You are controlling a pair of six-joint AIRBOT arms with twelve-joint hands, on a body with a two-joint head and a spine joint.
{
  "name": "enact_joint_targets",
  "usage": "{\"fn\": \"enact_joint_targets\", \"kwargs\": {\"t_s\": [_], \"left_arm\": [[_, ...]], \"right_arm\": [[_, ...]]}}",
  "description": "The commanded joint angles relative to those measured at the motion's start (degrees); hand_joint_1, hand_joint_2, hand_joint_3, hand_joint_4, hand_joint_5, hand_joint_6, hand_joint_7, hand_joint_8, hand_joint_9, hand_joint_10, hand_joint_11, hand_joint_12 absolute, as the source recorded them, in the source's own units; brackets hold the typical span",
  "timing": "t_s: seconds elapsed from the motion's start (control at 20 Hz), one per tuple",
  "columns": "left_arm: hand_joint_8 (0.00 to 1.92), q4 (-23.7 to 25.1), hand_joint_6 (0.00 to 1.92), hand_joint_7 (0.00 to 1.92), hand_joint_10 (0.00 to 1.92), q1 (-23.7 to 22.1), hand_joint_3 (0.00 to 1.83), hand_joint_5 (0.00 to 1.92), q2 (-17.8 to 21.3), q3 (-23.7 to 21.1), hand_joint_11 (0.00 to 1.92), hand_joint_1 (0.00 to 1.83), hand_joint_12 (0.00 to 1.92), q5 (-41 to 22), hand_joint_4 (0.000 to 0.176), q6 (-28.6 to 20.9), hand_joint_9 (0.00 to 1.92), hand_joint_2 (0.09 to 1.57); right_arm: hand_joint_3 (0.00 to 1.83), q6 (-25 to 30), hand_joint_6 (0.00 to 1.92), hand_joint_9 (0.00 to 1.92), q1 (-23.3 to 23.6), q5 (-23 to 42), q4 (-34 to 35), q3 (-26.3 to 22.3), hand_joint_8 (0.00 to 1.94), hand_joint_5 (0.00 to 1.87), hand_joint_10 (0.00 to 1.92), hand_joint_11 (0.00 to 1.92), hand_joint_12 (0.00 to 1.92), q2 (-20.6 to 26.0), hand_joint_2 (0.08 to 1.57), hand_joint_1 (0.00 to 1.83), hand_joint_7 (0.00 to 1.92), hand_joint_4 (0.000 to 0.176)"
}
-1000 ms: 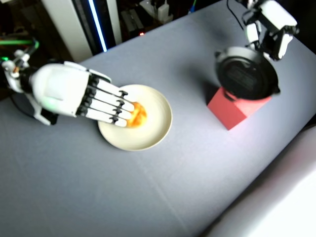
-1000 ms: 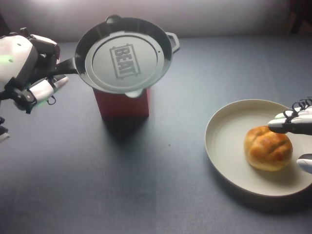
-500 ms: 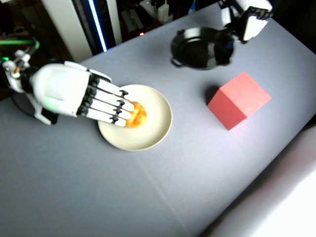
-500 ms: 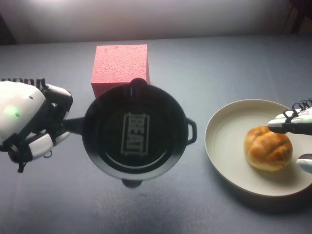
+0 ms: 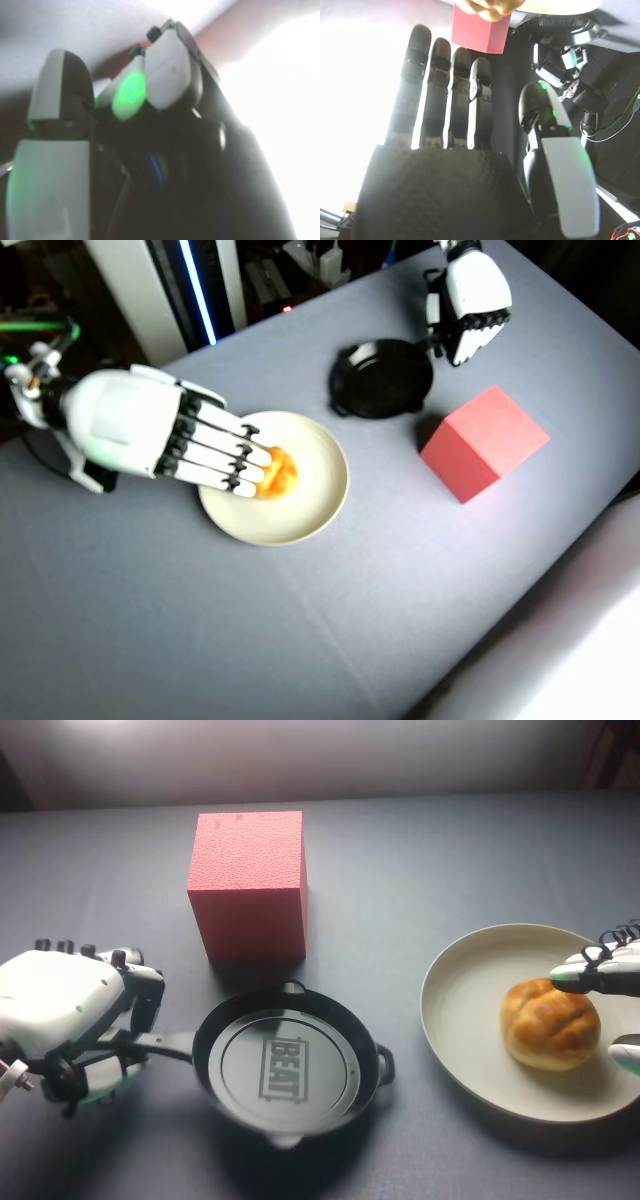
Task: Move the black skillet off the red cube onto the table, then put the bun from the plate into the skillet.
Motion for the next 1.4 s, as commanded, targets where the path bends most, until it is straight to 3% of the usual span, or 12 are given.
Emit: {"fn": "enact_joint_targets", "kwargs": {"t_s": [0.0, 0.1, 0.15, 0.25, 0.55, 0.65, 0.8, 0.85, 0.9, 1.05, 1.15, 1.35], "left_arm": [[1.0, 2.3, 0.75, 0.31, 1.14, -0.1, 0.0, 0.59, 1.2, -0.8, 0.02, 0.96, 1.53, -8.2, 0.031, 0.3, 0.21, 1.13], [0.29, 3.8, 0.13, 0.44, 0.42, 0.3, 0.0, 0.57, 3.0, -2.8, 0.0, 0.84, 0.95, -11.1, 0.04, 0.3, 0.28, 1.1], [0.11, 4.5, 0.03, 0.41, 0.21, 0.6, 0.0, 0.48, 3.8, -3.7, 0.0, 0.84, 0.69, -12.6, 0.026, 0.3, 0.28, 1.07], [0.0, 7.5, 0.0, 0.26, 0.02, 1.6, 0.0, 0.28, 7.1, -6.7, 0.0, 0.67, 0.33, -17.6, 0.059, 0.3, 0.18, 1.0], [0.0, 13.4, 0.0, 0.2, 0.0, 3.8, 0.0, 0.19, 11.8, -11.4, 0.0, 0.71, 0.46, -25.3, 0.092, 0.1, 0.19, 0.96], [0.0, 14.7, 0.0, 0.11, 0.0, 4.0, 0.0, 0.17, 12.1, -11.6, 0.0, 0.64, 0.44, -26.7, 0.057, -1.0, 0.1, 0.95], [0.0, 15.3, 0.01, 0.07, 0.0, 4.2, 0.0, 0.2, 12.2, -11.8, 0.0, 0.66, 0.33, -27.7, 0.076, -1.7, 0.1, 0.96], [0.0, 15.6, 0.01, 0.08, 0.0, 4.4, 0.0, 0.21, 12.3, -12.1, 0.0, 0.64, 0.35, -28.3, 0.079, -1.7, 0.1, 0.96], [0.01, 15.8, 0.0, 0.25, 0.01, 4.5, 0.0, 0.22, 12.4, -12.4, 0.0, 0.7, 0.67, -28.9, 0.097, -1.8, 0.21, 1.01], [0.0, 15.9, 0.0, 0.29, 0.0, 4.9, 0.0, 0.23, 12.6, -12.7, 0.0, 0.7, 0.65, -29.5, 0.103, -1.9, 0.24, 0.98], [0.0, 15.7, 0.0, 0.28, 0.0, 5.1, 0.0, 0.23, 12.7, -12.8, 0.0, 0.71, 0.64, -29.6, 0.082, -1.9, 0.23, 1.0], [0.01, 15.6, 0.01, 0.31, 0.01, 5.3, 0.01, 0.25, 13.5, -12.8, 0.0, 0.69, 0.78, -30.1, 0.081, -2.0, 0.25, 1.03]], "right_arm": [[0.0, 0.5, 0.0, 0.55, 1.1, 7.2, 0.7, 0.4, 0.0, 0.54, 0.0, 0.48, 0.29, 0.1, 1.33, 0.55, 0.55, 0.015], [0.0, 1.1, 0.0, 0.53, 1.8, 7.0, -0.3, 0.9, 0.0, 0.53, 0.0, 0.48, 0.31, 0.2, 1.29, 0.63, 0.53, 0.024], [0.0, 1.6, 0.0, 0.51, 2.0, 6.5, -0.7, 1.3, 0.0, 0.48, 0.0, 0.46, 0.34, 0.2, 1.24, 0.63, 0.49, 0.037], [0.01, 2.1, 0.0, 0.44, 3.9, 2.5, -2.2, 2.6, 0.0, 0.39, 0.0, 0.34, 0.48, 0.5, 1.08, 0.77, 0.42, 0.016], [0.0, 3.0, 0.0, 0.49, 10.9, -10.1, -9.9, 5.9, 0.0, 0.34, 0.0, 0.26, 0.71, -0.6, 0.98, 0.79, 0.45, 0.028], [0.0, 3.8, 0.0, 0.55, 12.4, -14.1, -11.7, 7.7, 0.0, 0.35, 0.01, 0.19, 0.95, -2.1, 0.96, 0.8, 0.51, 0.04], [0.0, 3.8, 0.0, 0.66, 13.4, -17.0, -12.4, 8.8, 0.02, 0.59, 0.02, 0.07, 1.05, -3.3, 0.99, 1.1, 0.73, 0.02], [0.01, 3.8, 0.02, 0.81, 13.9, -18.3, -12.6, 9.4, 0.77, 0.74, 0.05, 0.11, 1.16, -4.1, 1.07, 1.3, 0.95, 0.0], [0.0, 3.8, 0.87, 0.87, 14.0, -18.8, -12.6, 9.8, 0.96, 0.97, 1.15, 0.49, 1.25, -4.8, 1.1, 1.36, 1.02, 0.0], [0.0, 3.8, 0.75, 0.74, 15.4, -17.3, -12.9, 9.8, 1.46, 1.04, 1.03, 0.48, 1.48, -4.8, 1.16, 1.23, 0.78, 0.0], [0.0, 3.8, 0.71, 0.73, 17.4, -14.5, -13.5, 9.3, 1.48, 0.99, 1.46, 0.53, 1.56, -4.6, 1.19, 1.33, 0.76, 0.0], [0.0, 3.8, 0.7, 0.73, 23.8, -7.7, -18.1, 7.6, 1.49, 1.02, 1.32, 0.6, 1.62, -5.2, 1.16, 1.24, 0.8, 0.0]]}}
